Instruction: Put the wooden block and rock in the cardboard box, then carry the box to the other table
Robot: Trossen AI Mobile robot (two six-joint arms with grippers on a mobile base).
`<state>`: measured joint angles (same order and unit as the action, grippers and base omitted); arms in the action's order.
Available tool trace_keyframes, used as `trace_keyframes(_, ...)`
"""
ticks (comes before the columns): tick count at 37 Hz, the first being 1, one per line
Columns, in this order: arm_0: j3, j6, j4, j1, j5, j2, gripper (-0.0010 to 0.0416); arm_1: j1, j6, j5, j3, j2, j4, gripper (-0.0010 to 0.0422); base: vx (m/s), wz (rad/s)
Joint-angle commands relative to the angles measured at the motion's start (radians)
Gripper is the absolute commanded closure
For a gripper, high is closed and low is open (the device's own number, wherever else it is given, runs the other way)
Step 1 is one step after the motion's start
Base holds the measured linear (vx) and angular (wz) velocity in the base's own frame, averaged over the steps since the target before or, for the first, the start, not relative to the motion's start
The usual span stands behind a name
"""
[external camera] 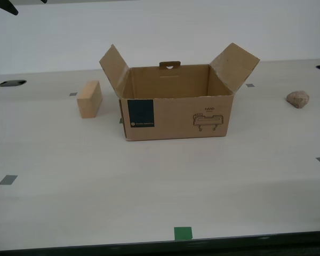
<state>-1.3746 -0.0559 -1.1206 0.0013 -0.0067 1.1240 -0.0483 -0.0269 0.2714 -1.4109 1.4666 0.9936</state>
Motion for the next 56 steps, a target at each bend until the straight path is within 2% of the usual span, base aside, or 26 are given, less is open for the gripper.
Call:
trace_keyframes(1,-0.001,0.001,0.0,0.0,0.0,0.0,0.0403,0.0,0.002,0.005,-0.001,0.0,0.005,0.0078,0.0,0.0)
trace_keyframes(9,-0.001,0.006,-0.007,0.0,0.0,0.0,0.0403,0.0,0.002,0.005,-0.001,0.0,0.007,0.0078,0.0,0.0)
trace_keyframes(14,-0.001,0.06,-0.02,0.0,0.001,0.0,0.0392,0.0,0.001,0.005,-0.001,0.0,0.008,0.0078,0.0,0.0)
trace_keyframes(17,-0.001,0.064,-0.019,0.0,0.001,0.0,0.0367,0.0,0.0,0.005,-0.001,0.0,0.008,0.0078,0.0,0.0)
trace_keyframes(26,-0.001,0.062,-0.024,0.0,0.001,0.0,0.0237,0.0,-0.003,0.005,-0.001,0.0,0.011,0.0078,0.0,0.0)
trace_keyframes(39,-0.001,0.051,-0.025,0.0,0.0,0.0,-0.0003,0.0,-0.006,0.005,-0.001,0.0,0.018,0.0078,0.0,0.0)
trace_keyframes(40,-0.001,0.048,-0.024,0.0,0.0,0.0,-0.0004,0.0,-0.006,0.005,-0.001,0.0,0.018,0.0078,0.0,0.0)
trace_keyframes(42,-0.001,0.052,-0.024,0.0,0.001,0.0,0.0021,0.0,-0.006,0.005,-0.001,0.0,0.019,0.0078,0.0,0.0)
trace_keyframes(47,-0.001,0.079,-0.024,0.0,0.001,0.0,0.0055,0.0,-0.007,0.005,-0.001,0.0,0.021,0.0078,0.0,0.0)
trace_keyframes(56,-0.001,0.084,-0.021,0.0,0.0,0.0,0.003,0.0,-0.009,0.005,-0.001,0.0,0.023,0.0078,0.0,0.0)
